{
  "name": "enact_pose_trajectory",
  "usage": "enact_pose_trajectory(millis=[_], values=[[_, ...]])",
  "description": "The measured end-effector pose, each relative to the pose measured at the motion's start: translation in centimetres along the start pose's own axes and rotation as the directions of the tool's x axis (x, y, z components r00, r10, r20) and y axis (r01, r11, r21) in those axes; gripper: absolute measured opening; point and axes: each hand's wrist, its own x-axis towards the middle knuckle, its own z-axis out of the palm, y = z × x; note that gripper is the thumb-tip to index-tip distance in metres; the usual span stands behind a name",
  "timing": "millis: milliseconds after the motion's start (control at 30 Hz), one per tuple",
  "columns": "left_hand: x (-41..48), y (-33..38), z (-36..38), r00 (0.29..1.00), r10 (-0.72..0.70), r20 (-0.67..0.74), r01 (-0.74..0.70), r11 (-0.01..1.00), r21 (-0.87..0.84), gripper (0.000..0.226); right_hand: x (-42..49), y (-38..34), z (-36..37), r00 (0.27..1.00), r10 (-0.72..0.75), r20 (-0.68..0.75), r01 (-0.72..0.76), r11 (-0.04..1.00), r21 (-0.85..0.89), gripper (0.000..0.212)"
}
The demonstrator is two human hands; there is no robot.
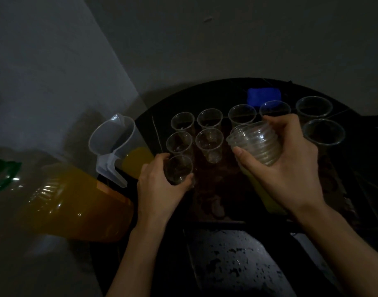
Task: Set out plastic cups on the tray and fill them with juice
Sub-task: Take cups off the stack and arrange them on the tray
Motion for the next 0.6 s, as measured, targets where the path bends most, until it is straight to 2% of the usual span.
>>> enact_pose_trajectory(millis=[300, 600], values=[[-0.07, 0.2, 0.03, 1.0, 0.006, -0.018, -0.007, 1.0, -0.007, 0.05, 0.0, -0.05, -0.02, 1.0, 0.0, 0.006, 0.0, 1.0, 0.006, 0.072], [-0.03, -0.11, 0.04, 0.999, 0.001, 0.033, -0.003, 0.999, 0.038, 0.054, 0.03, -0.09, -0.04, 1.0, 0.001, 0.015, -0.001, 1.0, 0.0, 0.072]])
